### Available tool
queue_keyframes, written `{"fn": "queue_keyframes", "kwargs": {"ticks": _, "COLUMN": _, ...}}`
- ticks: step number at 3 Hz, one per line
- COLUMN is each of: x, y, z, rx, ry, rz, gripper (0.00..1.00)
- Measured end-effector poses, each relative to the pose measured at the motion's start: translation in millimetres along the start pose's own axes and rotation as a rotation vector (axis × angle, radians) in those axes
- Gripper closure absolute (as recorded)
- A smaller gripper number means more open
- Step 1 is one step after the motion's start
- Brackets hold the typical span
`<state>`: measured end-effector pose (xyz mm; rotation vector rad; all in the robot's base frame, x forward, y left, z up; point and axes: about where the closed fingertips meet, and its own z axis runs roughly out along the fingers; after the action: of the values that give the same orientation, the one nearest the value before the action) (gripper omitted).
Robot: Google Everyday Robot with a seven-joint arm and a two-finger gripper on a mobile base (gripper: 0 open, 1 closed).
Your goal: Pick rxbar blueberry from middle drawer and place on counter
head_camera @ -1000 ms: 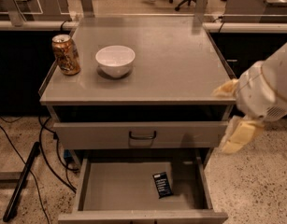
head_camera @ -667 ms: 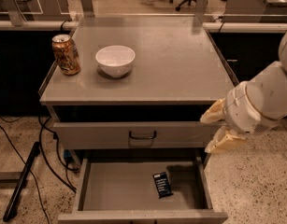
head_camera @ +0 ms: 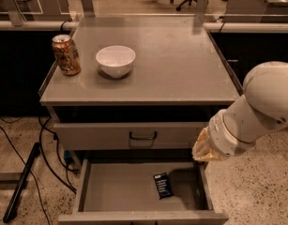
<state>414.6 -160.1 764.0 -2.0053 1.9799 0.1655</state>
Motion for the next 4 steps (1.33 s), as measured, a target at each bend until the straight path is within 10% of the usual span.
{"fn": "queue_keyframes", "kwargs": {"ticks": 2, "x": 4.3, "y": 12.3, "z": 49.1, "rx": -0.078, "ry": -0.165, "rz": 0.043, "gripper": 1.00}}
{"fn": "queue_keyframes", "kwargs": {"ticks": 4, "x": -3.2, "y": 33.5, "z": 129.6, "rx": -0.010, "ry": -0.305, "rz": 0.138, "gripper": 1.00}}
